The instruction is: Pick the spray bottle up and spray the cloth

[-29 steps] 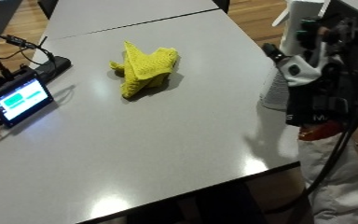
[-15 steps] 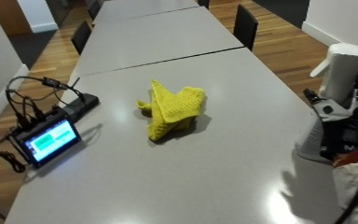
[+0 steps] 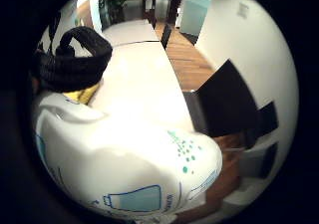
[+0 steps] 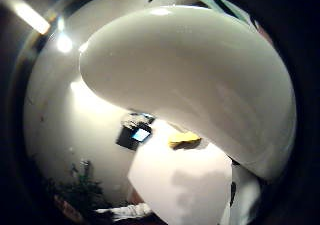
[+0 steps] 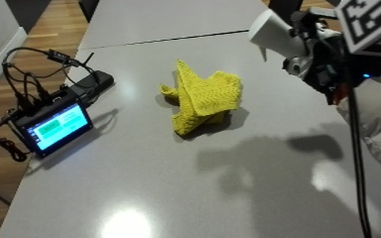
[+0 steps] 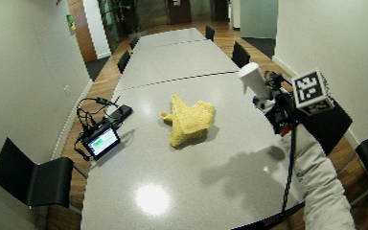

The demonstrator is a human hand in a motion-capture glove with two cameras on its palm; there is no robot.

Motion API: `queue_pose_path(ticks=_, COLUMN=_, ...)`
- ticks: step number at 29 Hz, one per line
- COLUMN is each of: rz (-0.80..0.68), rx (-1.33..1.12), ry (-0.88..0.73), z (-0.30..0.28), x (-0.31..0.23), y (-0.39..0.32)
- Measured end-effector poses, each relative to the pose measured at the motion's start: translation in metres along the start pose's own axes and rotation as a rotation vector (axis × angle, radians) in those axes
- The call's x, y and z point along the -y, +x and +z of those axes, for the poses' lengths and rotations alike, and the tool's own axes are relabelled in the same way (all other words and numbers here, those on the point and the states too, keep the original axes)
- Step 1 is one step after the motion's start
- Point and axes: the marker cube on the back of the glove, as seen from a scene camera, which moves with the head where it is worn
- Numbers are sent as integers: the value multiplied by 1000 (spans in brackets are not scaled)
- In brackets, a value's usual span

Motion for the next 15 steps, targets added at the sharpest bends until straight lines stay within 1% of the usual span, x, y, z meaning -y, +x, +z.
queue_pose_path(ticks=3, rz=-120, rx=-269, ry=-63, z=14, x=29, y=-25)
queue_pose_path(ticks=6, rz=-185, rx=-479, ry=-105, z=29, x=43, y=-43)
queue_pose_path(ticks=15, rz=-295, rx=-819, ry=-146, z=42, x=63, y=-59)
